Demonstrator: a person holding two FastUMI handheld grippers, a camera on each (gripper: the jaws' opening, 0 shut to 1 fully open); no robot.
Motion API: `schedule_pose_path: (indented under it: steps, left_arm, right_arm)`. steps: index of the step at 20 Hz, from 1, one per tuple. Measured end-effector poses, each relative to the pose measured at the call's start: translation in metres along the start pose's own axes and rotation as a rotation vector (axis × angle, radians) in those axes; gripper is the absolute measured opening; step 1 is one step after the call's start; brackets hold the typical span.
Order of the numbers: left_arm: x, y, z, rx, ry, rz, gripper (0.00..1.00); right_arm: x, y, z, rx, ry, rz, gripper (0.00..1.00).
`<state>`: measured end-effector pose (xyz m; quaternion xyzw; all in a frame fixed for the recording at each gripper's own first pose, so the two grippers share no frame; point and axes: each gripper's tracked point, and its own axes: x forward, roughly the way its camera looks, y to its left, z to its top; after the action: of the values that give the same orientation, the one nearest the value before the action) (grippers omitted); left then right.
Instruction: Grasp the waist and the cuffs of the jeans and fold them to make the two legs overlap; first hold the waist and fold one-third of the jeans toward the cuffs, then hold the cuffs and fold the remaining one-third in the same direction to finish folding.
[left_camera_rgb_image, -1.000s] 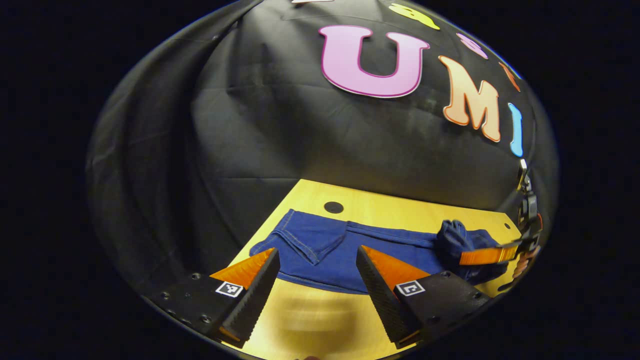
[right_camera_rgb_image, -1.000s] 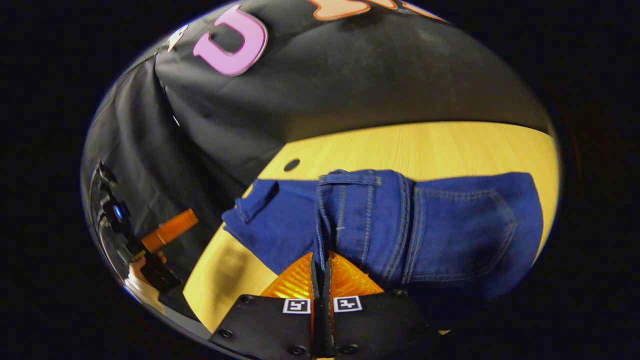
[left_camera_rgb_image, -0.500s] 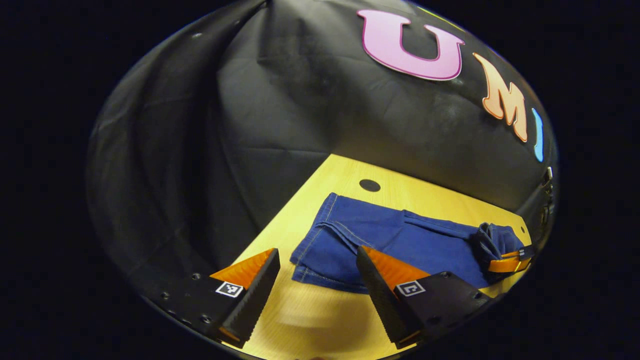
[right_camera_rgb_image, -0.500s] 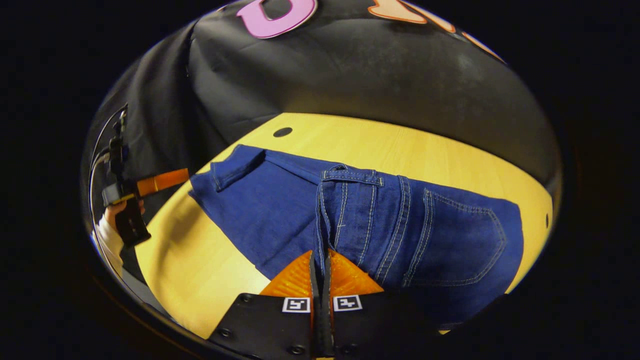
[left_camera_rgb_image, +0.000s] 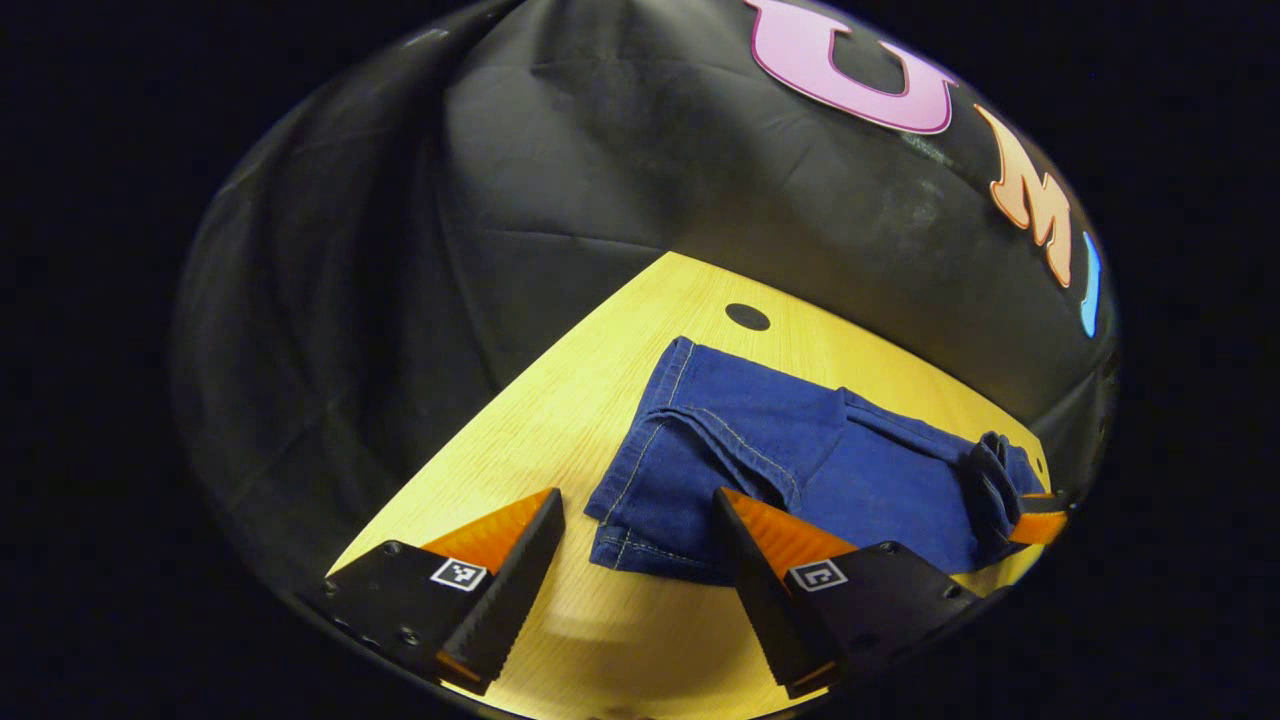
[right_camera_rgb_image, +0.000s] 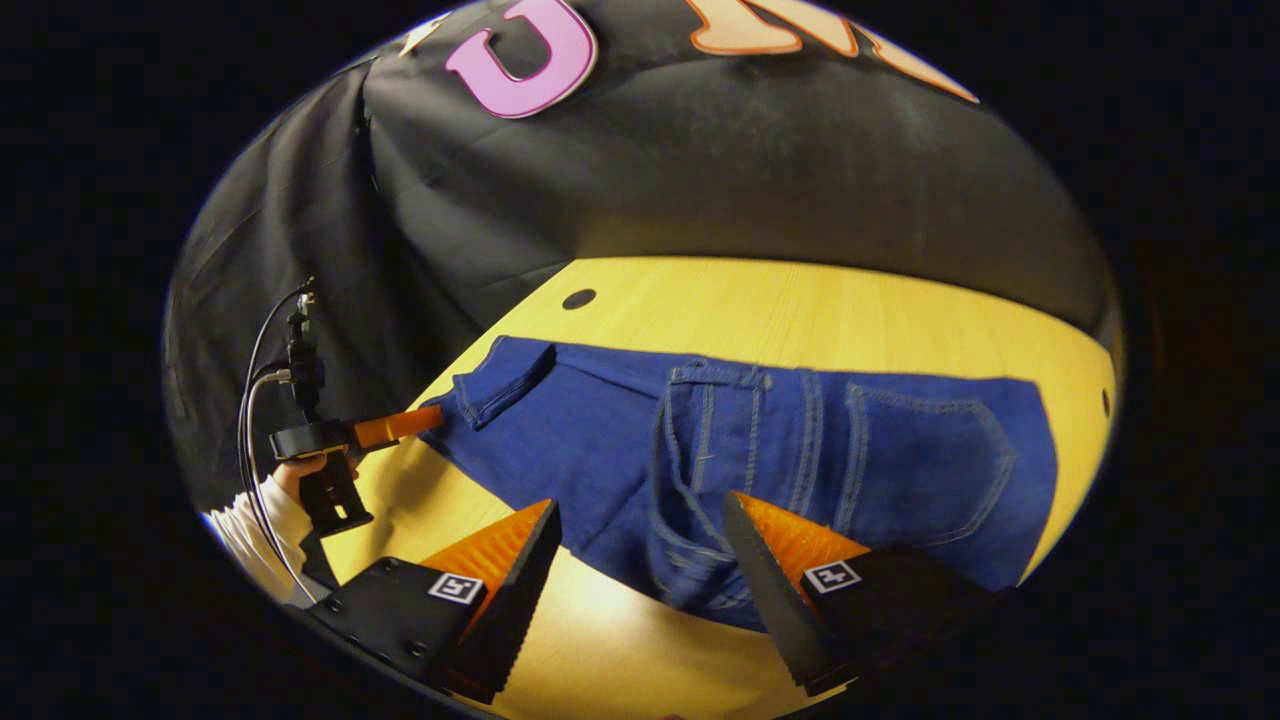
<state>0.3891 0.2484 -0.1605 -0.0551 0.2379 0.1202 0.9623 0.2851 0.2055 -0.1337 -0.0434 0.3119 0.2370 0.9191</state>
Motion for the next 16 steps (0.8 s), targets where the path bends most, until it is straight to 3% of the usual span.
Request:
schedule_pose_path:
  steps: [1,2,3,4,6,9,10,11,14,15,16]
  left_arm:
    - [0.001,0.0,0.0,0.002,-0.001,0.002,0.92]
    - [0.001,0.0,-0.001,0.005,0.002,0.004,0.92]
    - [0.002,0.001,-0.002,0.009,0.008,0.007,0.91]
    - [0.002,0.001,-0.003,0.016,0.015,0.009,0.92]
    - [0.002,0.002,-0.006,0.048,0.032,0.009,0.92]
    - [0.005,0.018,-0.014,0.108,0.043,0.029,0.56]
    - [0.005,0.013,-0.012,0.097,0.04,0.017,0.57]
    - [0.003,0.009,-0.012,0.081,0.037,0.012,0.49]
    - [0.006,0.0,-0.01,0.045,0.027,0.0,0.28]
    - [0.005,0.0,-0.011,0.044,0.025,-0.002,0.2]
    - [0.003,-0.001,-0.011,0.046,0.026,-0.004,0.17]
  right_arm:
    - [-0.011,-0.003,0.007,-0.001,-0.027,-0.005,0.94]
    - [-0.02,-0.001,0.014,0.019,-0.052,-0.004,0.98]
    - [-0.028,-0.003,0.02,0.049,-0.072,-0.006,0.95]
    - [-0.035,-0.009,0.024,0.076,-0.084,-0.014,0.98]
    - [-0.047,-0.026,0.028,0.091,-0.099,-0.057,0.94]
    - [-0.064,-0.051,0.04,0.056,-0.14,-0.127,0.98]
    - [-0.067,-0.052,0.043,0.057,-0.149,-0.131,0.94]
    - [-0.068,-0.053,0.043,0.065,-0.154,-0.136,0.98]
    - [-0.073,-0.056,0.045,0.093,-0.163,-0.149,0.98]
    - [-0.073,-0.055,0.043,0.1,-0.165,-0.146,0.94]
    - [-0.074,-0.053,0.043,0.104,-0.166,-0.143,0.98]
